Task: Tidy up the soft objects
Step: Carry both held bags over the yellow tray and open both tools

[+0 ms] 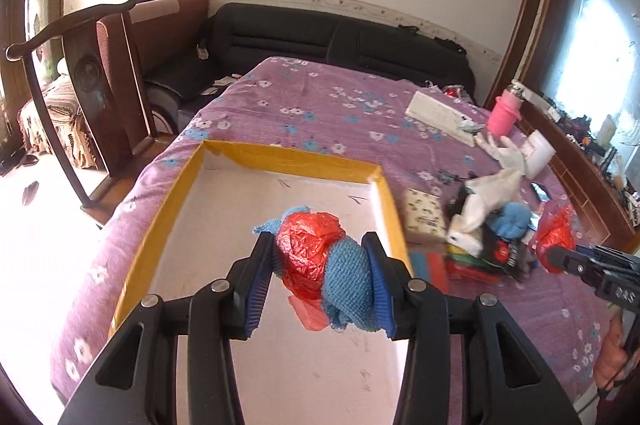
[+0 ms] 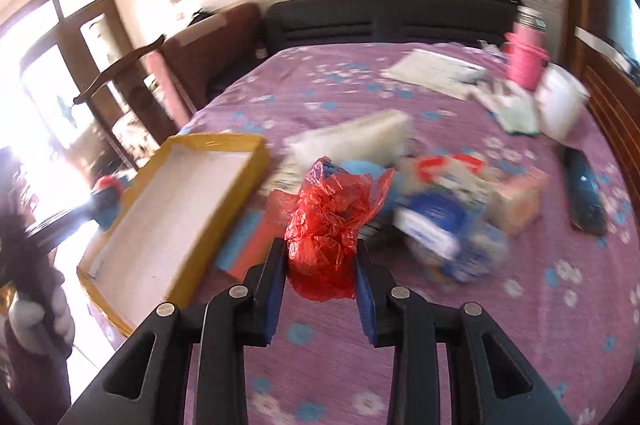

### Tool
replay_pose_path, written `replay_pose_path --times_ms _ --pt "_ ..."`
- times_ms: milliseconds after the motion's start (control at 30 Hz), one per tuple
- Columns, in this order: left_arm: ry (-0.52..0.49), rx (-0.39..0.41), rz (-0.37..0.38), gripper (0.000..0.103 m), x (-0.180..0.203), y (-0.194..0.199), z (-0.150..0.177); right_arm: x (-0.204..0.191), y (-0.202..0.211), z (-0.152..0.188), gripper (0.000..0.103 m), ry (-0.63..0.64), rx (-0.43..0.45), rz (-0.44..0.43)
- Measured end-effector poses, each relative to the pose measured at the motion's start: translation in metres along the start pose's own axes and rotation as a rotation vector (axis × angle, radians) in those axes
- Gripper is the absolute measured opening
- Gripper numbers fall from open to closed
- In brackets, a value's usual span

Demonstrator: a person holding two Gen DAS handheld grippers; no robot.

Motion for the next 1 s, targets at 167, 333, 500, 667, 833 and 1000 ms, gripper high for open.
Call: replay_pose_path --times_ms 167,333,500,667,833,1000 --pt "0.07 -0.095 0.021 0.044 -0.025 -0.053 -0.008 -0.053 -0.053 -0.014 0.034 0.016 -0.067 -0.091" --pt "0.129 -0.159 0.036 0.044 -0.04 -0.1 -0.01 -0.093 -0.117 -0.026 0.035 0.069 -0.133 -0.101" --pt "0.154 -0.171 -0.004 0.048 -0.053 -0.127 -0.014 -0.104 -0.165 -0.032 0.035 0.072 -0.179 -0.068" --pt "0.226 -0.171 0.001 0.071 -0.064 -0.13 -0.016 -0.104 -0.184 -0.037 0.042 0.091 -0.162 -0.003" --pt "0.254 -0.151 0.001 0.075 -0.072 -0.118 -0.018 -0.099 -0.175 -0.045 0.052 0.09 -0.129 0.003" --pt "0.253 -0.13 0.011 0.075 -0.062 -0.096 -0.019 -0.073 -0.132 -0.05 0.053 0.08 -0.07 0.015"
Point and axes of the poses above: each gripper's, at about its wrist camera, not at the fingertips, and y roughly against the way its jaws point, x to its right, z to its underside, the point moved 6 cm from there along -y, roughly the way its jaws point, and after that the axes turned 11 degrees about x, right-handed, at the moved point
